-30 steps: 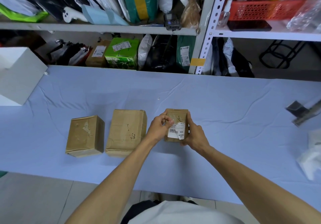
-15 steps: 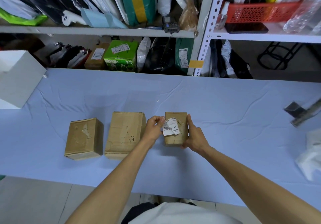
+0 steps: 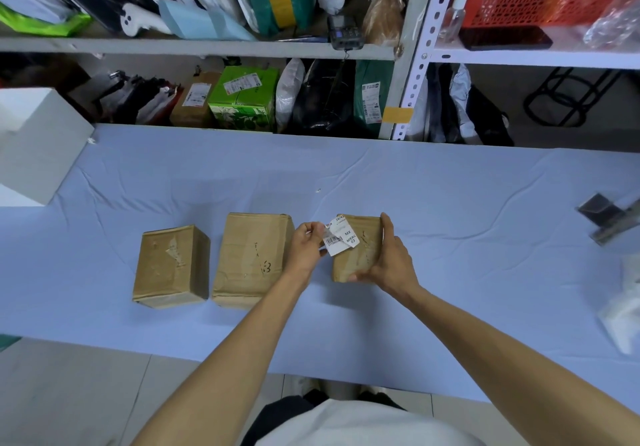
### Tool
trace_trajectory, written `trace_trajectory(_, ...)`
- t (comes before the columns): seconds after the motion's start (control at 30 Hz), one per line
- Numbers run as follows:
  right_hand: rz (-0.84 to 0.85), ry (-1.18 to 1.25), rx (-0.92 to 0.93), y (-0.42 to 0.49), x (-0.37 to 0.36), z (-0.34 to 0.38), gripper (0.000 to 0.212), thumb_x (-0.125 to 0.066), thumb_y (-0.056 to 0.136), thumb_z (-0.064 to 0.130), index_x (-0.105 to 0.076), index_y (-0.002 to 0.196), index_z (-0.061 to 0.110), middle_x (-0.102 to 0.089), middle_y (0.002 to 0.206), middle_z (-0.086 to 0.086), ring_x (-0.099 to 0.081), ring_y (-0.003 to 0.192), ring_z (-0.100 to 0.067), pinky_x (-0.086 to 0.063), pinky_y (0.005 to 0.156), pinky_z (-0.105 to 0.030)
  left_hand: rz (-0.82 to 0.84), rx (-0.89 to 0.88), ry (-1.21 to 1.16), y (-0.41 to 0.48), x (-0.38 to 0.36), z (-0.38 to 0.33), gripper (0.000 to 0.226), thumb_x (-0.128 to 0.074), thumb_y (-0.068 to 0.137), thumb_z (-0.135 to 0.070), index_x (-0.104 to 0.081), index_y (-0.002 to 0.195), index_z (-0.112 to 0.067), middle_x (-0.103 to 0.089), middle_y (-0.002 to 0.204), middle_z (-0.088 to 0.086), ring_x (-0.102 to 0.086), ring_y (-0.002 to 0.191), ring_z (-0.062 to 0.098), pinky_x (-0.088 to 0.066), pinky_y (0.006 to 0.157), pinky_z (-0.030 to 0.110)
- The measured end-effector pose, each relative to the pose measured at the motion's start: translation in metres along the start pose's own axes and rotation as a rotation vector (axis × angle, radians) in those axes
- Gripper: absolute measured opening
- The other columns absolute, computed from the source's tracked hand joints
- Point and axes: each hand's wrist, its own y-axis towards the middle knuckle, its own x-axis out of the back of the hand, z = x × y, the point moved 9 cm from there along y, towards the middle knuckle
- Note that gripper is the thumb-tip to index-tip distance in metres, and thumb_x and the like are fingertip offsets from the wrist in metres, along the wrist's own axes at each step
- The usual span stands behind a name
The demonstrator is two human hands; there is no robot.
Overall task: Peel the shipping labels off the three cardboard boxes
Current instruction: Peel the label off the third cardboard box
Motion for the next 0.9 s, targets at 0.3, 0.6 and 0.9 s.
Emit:
trace_trajectory(0.3, 0.022, 0.017, 0.013, 0.001, 0.002, 0.003, 0.139, -0.092, 0.044, 0.034, 0.0, 0.148, 0.033, -0.05, 0.124, -0.005, -0.051, 0.112, -0.028, -0.046, 0.086, -0.036, 0.114, 0.073, -0.302, -0.006, -0.004, 0.002, 0.05, -0.054, 0.095, -0.007, -0.042, 0.124, -0.046, -0.06, 0.113, -0.008, -0.054, 0.11, 0.023, -0.039, 0.096, 0.057)
trace_trajectory(0.6, 0.0, 0.092, 0.011, 0.003, 0.008, 0.005, 0.104, -0.089, 0.053, 0.02, -0.02, 0.131, 0.026, -0.057, 0.104, -0.004, -0.058, 0.09, -0.029, -0.051, 0.072, -0.036, 0.18, -0.061, -0.066, -0.018, -0.015, -0.004, 0.069, -0.057, 0.09, 0.006, -0.034, 0.128, -0.048, -0.06, 0.126, 0.008, -0.065, 0.108, 0.015, -0.054, 0.082, 0.033)
trace_trajectory(0.9, -0.102, 0.117, 0.018, 0.004, 0.012, -0.002, 0.045, -0.045, 0.097, 0.028, -0.028, 0.139, 0.027, -0.057, 0.082, -0.002, -0.056, 0.074, -0.021, -0.041, 0.063, -0.029, 0.234, -0.109, -0.018, -0.022, -0.017, -0.003, 0.077, -0.06, 0.084, 0.014, -0.039, 0.13, -0.043, -0.057, 0.13, 0.012, -0.059, 0.118, 0.016, -0.055, 0.087, 0.027)
